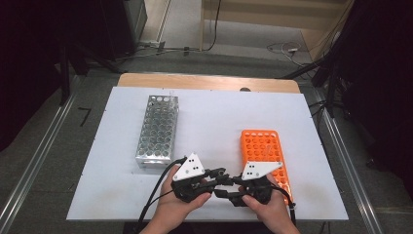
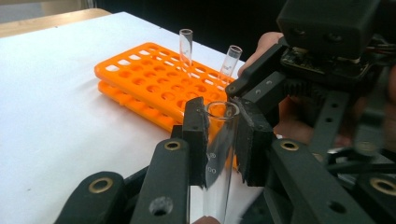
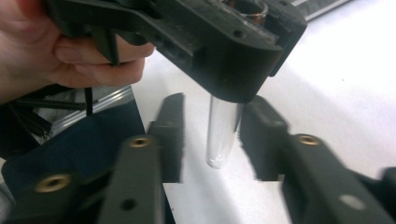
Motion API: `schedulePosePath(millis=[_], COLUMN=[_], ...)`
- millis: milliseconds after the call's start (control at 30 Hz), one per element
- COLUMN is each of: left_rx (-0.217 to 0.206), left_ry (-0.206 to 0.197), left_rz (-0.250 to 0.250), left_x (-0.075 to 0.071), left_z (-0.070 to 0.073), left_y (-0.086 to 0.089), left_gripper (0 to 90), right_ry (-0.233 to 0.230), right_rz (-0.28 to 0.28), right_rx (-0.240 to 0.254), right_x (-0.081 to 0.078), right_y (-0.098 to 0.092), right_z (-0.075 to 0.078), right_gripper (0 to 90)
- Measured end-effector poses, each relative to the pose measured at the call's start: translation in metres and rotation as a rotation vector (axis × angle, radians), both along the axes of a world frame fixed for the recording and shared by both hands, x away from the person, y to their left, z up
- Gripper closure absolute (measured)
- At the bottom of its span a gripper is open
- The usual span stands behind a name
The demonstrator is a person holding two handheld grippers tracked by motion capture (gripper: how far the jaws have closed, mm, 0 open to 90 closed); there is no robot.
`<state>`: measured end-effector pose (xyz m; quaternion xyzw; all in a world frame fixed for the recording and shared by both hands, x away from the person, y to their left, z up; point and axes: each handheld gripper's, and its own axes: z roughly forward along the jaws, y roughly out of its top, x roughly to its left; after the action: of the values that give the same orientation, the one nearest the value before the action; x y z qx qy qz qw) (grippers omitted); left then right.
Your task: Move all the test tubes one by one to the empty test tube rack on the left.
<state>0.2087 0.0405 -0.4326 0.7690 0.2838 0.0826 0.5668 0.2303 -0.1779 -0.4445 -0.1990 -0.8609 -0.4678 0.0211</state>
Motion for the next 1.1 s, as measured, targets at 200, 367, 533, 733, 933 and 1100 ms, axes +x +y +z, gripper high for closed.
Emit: schedulePosePath(millis=[200, 367, 533, 733, 933, 1100], left_rx=[-0.006, -0.006, -0.007, -0.007, -0.005, -0.007], left_ry=[-0.008, -0.012, -0.014, -0.017, -0.016, -0.02], left_rz=[0.024, 0.036, 0.052, 0.065, 0.082, 0.102], left_x=[0.001, 0.003, 0.005, 0.006, 0.009, 0.012], left_z=[0.002, 0.003, 0.003, 0.004, 0.005, 0.009], left_y=[0.005, 0.01, 0.015, 0.019, 0.024, 0.032], left_gripper=[75.8, 75.8, 75.8, 75.8, 75.8, 75.8], right_ry=[-0.018, -0.04, -0.067, -0.093, -0.092, -0.102], right_rz=[0.009, 0.01, -0.007, -0.043, -0.051, -0.067], right_rx=[0.031, 0.042, 0.058, 0.065, 0.063, 0.072], right_x=[0.0, -0.002, -0.004, -0.005, -0.005, -0.005], right_y=[-0.006, -0.009, -0.013, -0.021, -0.029, -0.039], right_z=[0.003, 0.006, 0.009, 0.014, 0.018, 0.021], right_gripper=[34.0, 21.7, 12.7, 6.3, 2.2, 0.0])
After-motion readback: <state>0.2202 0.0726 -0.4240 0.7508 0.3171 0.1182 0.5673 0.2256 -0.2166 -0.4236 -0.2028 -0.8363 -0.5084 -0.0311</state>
